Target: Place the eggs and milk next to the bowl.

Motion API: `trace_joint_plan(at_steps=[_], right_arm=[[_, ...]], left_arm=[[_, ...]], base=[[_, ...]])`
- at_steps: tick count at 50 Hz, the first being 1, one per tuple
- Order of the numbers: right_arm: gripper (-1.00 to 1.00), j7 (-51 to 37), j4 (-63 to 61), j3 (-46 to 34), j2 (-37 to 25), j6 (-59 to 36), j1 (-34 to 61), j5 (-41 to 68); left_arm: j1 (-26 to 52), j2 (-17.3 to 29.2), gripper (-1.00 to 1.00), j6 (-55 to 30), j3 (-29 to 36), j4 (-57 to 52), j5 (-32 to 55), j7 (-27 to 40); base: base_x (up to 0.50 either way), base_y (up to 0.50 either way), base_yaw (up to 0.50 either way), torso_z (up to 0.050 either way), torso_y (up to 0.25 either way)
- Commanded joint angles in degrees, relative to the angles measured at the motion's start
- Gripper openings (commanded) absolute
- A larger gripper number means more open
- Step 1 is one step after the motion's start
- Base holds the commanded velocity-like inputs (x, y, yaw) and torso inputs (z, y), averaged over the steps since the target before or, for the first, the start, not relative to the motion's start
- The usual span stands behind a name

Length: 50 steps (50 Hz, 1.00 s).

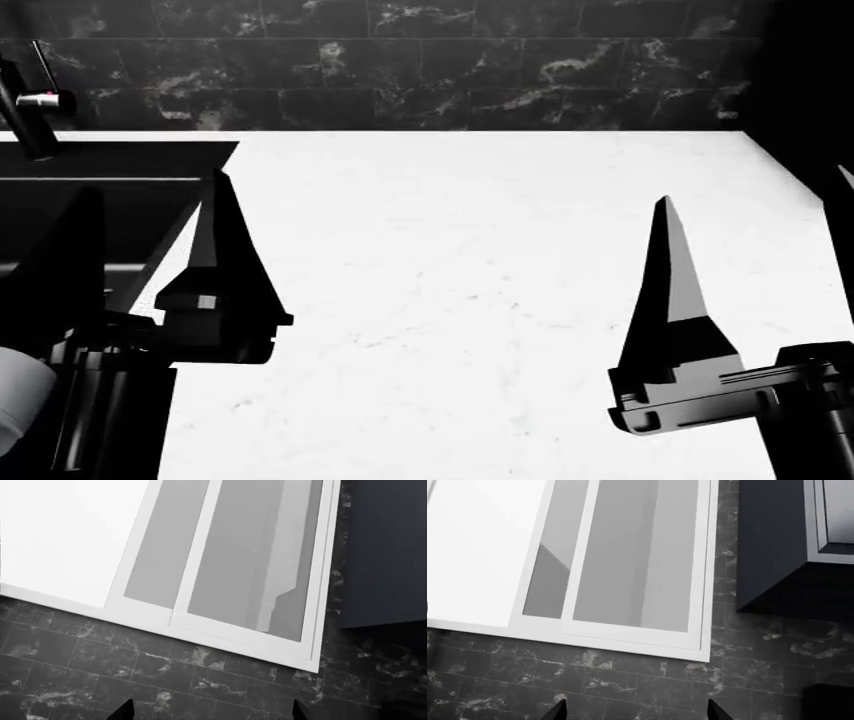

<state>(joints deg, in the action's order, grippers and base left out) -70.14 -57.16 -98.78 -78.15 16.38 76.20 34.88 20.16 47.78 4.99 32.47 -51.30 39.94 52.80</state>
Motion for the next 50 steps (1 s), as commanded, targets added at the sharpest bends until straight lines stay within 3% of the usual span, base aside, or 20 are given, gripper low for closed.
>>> trace_joint_plan(at_steps=[1,50], right_arm=[[1.0,0.0,0.1,0.0,0.0,0.1,0.0,0.0],[1.0,0.0,0.6,0.1,0.2,0.2,-0.2,0.2]], left_arm=[[0.0,0.1,1.0,0.0,0.1,0.0,-0.1,0.0],[0.0,0.2,1.0,0.3,0.3,0.2,-0.2,0.1]], base=[[0.0,-0.32,0.0,0.0,0.0],[-0.01,-0.32,0.0,0.0,0.0]])
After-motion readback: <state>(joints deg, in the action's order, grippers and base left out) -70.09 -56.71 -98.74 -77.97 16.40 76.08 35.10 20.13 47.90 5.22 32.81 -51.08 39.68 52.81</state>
